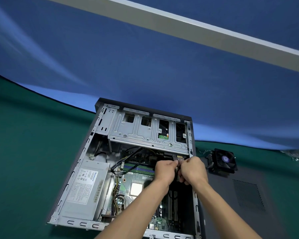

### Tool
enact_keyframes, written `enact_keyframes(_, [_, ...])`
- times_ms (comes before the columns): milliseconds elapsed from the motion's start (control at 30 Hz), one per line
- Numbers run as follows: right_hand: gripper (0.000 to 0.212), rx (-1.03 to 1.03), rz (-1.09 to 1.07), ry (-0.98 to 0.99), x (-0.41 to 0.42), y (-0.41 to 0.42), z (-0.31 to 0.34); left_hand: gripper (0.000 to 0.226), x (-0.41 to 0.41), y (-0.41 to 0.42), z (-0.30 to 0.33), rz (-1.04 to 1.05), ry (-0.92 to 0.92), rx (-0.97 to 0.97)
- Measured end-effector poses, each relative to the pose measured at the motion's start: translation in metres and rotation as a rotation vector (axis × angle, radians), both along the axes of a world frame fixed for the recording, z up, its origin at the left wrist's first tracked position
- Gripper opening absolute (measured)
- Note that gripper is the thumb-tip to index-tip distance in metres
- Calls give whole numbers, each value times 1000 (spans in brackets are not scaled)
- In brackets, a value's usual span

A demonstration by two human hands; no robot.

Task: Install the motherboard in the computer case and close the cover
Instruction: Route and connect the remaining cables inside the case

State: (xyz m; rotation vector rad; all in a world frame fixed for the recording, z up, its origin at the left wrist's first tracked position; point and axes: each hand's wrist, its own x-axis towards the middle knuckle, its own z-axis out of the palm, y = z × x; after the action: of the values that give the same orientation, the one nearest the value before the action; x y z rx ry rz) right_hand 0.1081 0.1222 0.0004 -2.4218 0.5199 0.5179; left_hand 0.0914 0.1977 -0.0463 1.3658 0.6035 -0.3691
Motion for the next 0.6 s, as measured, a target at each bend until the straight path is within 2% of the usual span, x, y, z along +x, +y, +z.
enact_keyframes(167, [45, 2, 29, 14, 2, 1, 1, 40, 1, 0, -1, 1, -30, 95])
enact_keyframes(433, [40, -35, 5, -14, 1, 2, -2, 42, 5, 7, -3, -125, -76, 302])
enact_keyframes(600, [40, -57, 0, -28, 0, 2, -6, 47, 5, 8, -2, -154, -105, 350])
